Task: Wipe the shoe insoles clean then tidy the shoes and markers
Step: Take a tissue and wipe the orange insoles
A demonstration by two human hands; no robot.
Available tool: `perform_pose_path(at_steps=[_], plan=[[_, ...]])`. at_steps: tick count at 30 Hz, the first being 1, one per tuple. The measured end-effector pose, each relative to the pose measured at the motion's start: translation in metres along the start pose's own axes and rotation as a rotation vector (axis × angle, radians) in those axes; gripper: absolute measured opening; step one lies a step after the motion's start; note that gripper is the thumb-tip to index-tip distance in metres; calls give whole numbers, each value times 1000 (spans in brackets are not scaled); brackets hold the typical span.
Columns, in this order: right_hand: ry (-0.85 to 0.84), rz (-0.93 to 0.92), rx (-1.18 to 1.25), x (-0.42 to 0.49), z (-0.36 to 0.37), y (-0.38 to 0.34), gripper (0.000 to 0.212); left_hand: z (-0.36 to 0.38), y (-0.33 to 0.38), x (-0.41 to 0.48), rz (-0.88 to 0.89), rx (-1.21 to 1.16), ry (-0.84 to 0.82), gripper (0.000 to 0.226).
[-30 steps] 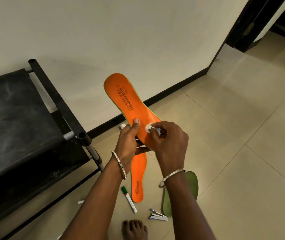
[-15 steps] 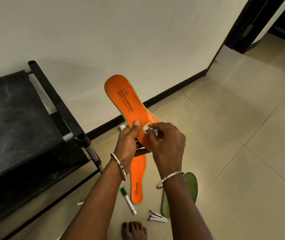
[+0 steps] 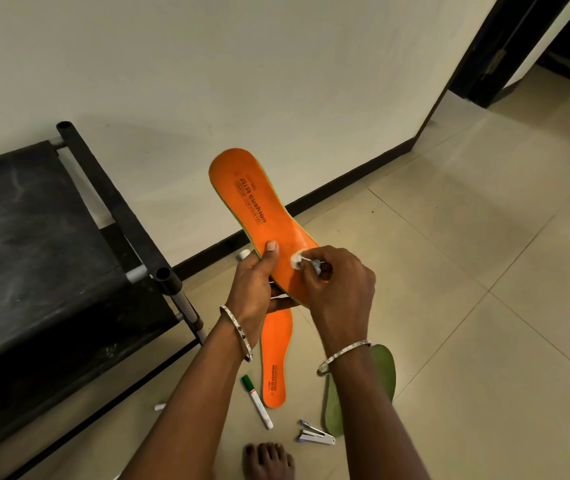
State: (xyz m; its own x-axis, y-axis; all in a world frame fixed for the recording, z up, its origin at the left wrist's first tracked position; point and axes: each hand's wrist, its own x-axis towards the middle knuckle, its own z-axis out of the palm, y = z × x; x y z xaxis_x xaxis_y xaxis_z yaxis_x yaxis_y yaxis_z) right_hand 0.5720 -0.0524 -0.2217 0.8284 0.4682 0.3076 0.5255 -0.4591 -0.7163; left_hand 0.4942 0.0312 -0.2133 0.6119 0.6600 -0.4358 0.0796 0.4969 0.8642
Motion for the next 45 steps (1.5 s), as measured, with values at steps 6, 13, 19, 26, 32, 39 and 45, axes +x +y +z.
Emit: perform_pose_path(at_steps=[6, 13, 19, 26, 32, 39, 45], plan=[[36, 49, -30, 1, -2, 5, 5, 1, -1, -2, -5, 17, -5, 37], [40, -64, 21, -1, 1, -7, 5, 2, -1, -2, 10, 22, -26, 27], [52, 144, -11, 6, -7, 17, 8, -5, 4, 0, 21, -4, 8, 34], [24, 308, 568, 12, -17, 5, 22, -8, 3, 1, 14, 16, 8, 25], [-74, 349, 724, 12, -16, 9, 33, -8, 0, 4, -29, 49, 36, 46], [-59, 156, 233, 8, -10, 9, 31, -6, -2, 5, -10, 64, 53, 47], [-11, 50, 122, 2, -2, -2, 18, -5, -3, 4, 0, 100, 44, 42]])
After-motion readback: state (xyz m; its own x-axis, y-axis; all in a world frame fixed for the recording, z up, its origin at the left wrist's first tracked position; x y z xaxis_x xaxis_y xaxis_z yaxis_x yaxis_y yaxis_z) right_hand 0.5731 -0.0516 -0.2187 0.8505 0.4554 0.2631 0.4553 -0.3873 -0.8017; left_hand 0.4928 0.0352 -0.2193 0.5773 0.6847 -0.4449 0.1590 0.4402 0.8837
